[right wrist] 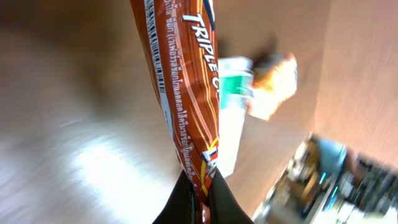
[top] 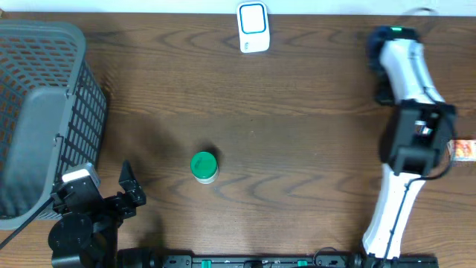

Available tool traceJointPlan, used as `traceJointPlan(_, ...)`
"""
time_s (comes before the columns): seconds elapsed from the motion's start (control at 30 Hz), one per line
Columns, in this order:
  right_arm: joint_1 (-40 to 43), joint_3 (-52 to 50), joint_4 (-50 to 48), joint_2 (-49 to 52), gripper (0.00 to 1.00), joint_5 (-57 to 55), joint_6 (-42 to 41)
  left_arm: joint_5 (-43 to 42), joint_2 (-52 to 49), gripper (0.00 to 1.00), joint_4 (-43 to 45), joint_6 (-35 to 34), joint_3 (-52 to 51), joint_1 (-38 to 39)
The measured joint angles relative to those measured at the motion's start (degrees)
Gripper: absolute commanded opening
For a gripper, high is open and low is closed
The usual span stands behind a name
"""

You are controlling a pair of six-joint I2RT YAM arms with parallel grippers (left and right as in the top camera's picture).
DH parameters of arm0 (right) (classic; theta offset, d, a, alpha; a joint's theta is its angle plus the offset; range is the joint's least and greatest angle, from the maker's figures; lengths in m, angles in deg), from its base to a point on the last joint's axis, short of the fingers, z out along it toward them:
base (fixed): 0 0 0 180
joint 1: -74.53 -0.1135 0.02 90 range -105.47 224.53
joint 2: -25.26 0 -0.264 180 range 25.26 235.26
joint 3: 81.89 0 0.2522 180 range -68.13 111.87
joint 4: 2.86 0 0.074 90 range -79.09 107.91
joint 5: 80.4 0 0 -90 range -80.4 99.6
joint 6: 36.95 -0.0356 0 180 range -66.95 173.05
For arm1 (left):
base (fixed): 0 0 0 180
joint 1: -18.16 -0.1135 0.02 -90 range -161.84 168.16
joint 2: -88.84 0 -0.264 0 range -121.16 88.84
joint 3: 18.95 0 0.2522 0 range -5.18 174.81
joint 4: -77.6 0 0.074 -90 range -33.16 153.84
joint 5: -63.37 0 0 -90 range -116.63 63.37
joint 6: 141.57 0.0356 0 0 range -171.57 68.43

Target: Scan the item barcode

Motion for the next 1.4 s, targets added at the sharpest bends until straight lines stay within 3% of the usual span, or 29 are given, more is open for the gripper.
traceJointPlan(0.27, 9.9, 0.0, 2.3, 0.0, 0.02, 1.9, -5.1, 0.0, 0.0, 0.96, 0.0, 0.0, 0.0, 0.0)
traceJointPlan(0.33, 10.2, 0.0, 2.3, 0.0, 0.46, 3.1, -5.8, 0.0, 0.0, 0.96, 0.0, 0.0, 0.0, 0.0)
traceJointPlan(0.37, 10.2, 0.0, 2.3, 0.0, 0.61, 3.4, -5.7, 0.0, 0.0, 0.96, 0.0, 0.0, 0.0, 0.0)
traceJointPlan(0.4, 10.2, 0.0, 2.4, 0.0, 0.86, 3.7, -5.7, 0.0, 0.0, 0.96, 0.0, 0.0, 0.0, 0.0)
traceJointPlan(0.43, 10.0, 0.0, 2.4, 0.0, 0.99, 3.8, -5.7, 0.0, 0.0, 0.96, 0.0, 0.0, 0.0, 0.0)
traceJointPlan(0.8, 4.2, 1.9, 1.5, -3.5, 0.99, 9.9, -5.2, 0.0, 0.0, 0.96, 0.0, 0.0, 0.0, 0.0)
traceJointPlan(1.03, -7.2, 3.3, 0.7, -13.5, 0.99, 32.6, -5.3, 0.0, 0.0, 0.96, 0.0, 0.0, 0.0, 0.0)
traceJointPlan(1.27, -19.9, 3.5, -1.1, -14.6, 0.98, 61.2, -5.7, 0.0, 0.0, 0.96, 0.0, 0.0, 0.0, 0.0)
traceJointPlan(1.4, -28.8, 3.5, 1.2, -14.6, 0.99, 64.5, -19.0, 0.0, 0.0, 0.96, 0.0, 0.0, 0.0, 0.0)
